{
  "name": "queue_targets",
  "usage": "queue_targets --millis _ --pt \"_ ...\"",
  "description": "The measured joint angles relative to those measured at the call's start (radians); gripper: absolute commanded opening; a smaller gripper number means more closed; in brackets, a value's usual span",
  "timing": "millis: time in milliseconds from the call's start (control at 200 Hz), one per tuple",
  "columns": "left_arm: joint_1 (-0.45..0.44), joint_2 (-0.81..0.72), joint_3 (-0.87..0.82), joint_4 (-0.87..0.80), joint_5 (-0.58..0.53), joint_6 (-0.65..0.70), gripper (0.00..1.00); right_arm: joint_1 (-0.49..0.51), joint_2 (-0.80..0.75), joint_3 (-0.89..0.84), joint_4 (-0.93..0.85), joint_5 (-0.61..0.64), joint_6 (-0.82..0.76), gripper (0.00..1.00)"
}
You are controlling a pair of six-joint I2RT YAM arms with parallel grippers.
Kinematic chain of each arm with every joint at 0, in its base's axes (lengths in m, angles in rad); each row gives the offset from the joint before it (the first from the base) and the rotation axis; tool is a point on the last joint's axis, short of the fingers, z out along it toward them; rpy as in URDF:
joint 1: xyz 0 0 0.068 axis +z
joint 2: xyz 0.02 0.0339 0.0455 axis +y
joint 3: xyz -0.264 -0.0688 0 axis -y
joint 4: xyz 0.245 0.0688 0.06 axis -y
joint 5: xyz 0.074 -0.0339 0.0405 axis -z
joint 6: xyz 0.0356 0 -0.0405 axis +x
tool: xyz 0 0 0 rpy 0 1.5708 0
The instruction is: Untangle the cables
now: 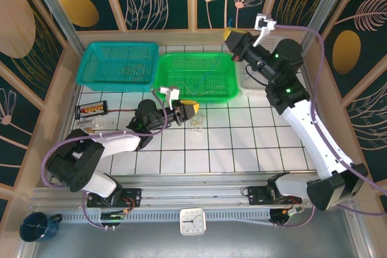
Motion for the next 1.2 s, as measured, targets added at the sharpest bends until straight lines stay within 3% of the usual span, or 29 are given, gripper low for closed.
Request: queue_targets --millis 320,681,1201 --pt "0.0 -0.103 -0.023 -0.061 -0.062 -0.001 0.98 -0.143 -0.016 -0.085 0.046 0.202 -0.034 0.0" --pt "0.0 -0.276 -0.039 -0.144 -0.196 -0.005 0.99 -0.301 0.11 -0.103 0.118 0.389 -0.057 0.0" --pt "0.0 -0.344 -0.04 -0.23 -0.276 -0.032 0.99 -0.314 0.392 -0.242 0.211 0.535 -0.08 0.0"
